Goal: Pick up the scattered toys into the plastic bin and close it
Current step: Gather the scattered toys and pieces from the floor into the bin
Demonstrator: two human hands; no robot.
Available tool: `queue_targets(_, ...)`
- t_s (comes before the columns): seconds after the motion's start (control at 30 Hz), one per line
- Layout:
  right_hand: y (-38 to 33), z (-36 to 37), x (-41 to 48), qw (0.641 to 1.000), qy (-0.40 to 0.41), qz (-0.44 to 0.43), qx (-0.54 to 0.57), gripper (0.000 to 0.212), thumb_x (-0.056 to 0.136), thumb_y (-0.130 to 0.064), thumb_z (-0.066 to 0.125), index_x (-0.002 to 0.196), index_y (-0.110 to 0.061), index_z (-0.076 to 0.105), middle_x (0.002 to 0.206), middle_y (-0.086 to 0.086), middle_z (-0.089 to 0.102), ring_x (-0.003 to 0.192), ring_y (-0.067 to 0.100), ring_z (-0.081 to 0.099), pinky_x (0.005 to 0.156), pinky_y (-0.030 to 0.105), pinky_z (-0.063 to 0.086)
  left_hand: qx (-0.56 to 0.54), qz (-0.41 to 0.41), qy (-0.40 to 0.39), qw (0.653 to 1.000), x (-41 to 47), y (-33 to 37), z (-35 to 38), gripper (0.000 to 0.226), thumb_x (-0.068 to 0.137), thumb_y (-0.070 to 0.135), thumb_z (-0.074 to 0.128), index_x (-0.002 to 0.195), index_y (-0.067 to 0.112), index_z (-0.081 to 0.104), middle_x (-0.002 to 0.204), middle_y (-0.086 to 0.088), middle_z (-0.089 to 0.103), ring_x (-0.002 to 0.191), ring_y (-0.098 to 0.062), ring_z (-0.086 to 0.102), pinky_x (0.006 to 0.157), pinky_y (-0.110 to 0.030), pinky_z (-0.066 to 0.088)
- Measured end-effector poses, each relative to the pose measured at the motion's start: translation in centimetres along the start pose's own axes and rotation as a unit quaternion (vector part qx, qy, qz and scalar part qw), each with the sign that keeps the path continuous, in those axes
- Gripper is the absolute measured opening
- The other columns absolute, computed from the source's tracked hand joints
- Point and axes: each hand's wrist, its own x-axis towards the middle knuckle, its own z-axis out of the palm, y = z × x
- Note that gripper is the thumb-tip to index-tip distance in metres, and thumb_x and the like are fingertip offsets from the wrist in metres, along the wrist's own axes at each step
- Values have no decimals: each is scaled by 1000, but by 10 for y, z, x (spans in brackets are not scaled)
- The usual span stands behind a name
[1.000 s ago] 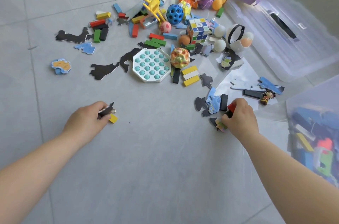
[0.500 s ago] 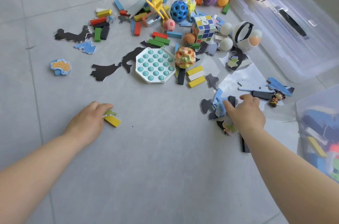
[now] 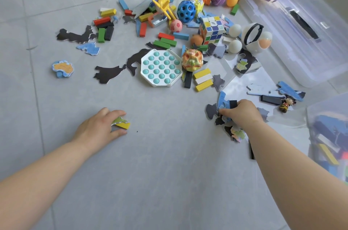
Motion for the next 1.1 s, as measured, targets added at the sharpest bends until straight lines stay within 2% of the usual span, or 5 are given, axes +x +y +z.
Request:
queue_targets(0.13, 2, 3, -7, 995, -8, -4, 99, 29, 78, -25, 70, 81, -9, 45, 82, 7, 54, 69, 24, 54, 59, 30, 46, 33, -27, -27, 999, 12, 8, -2, 33, 86, 28, 59, 114, 13, 53, 105, -7, 48, 105, -28, 53, 73, -28, 35)
queue_targets(0.27, 5, 6, -18, 996, 5, -33, 80, 23, 84, -22, 60, 93, -11, 41, 74, 3, 51, 56, 13, 42, 46, 23, 32, 45, -28, -74, 996, 18, 12, -5, 32, 87, 24, 58, 113, 7, 51, 118, -12, 55, 108, -28, 52, 79, -28, 38)
queue_targets(0.73, 25, -75, -85, 976, 27, -147, 159, 13, 86, -13, 58, 94, -13, 48, 55, -1, 54, 46, 11, 39, 40, 19, 35, 25, 6, 73, 997, -23, 21, 7, 30, 86, 7, 58, 106, -14, 52, 113, -32, 55, 99, -48, 55, 77, -51, 42)
queue_targets(0.9, 35, -152, -117, 953, 133, -209, 174, 11, 84, -13, 61, 87, -17, 52, 43, -4, 53, 23, 3, 38, 27, 10, 29, -15, 64, 93, 993, -29, 69, -6, 29, 92, 14, 47, 112, -8, 44, 111, -28, 57, 96, -46, 56, 75, -43, 40)
queue_targets(1.1, 121, -236, -136, 917, 293, -171, 211, 6, 84, -10, 56, 91, -11, 57, 51, 0, 62, 27, 6, 39, 27, 10, 29, -24, 230, 91, 969, -51, 166, -24, 28, 93, 23, 45, 114, 5, 47, 115, -11, 57, 100, -35, 55, 69, -28, 30)
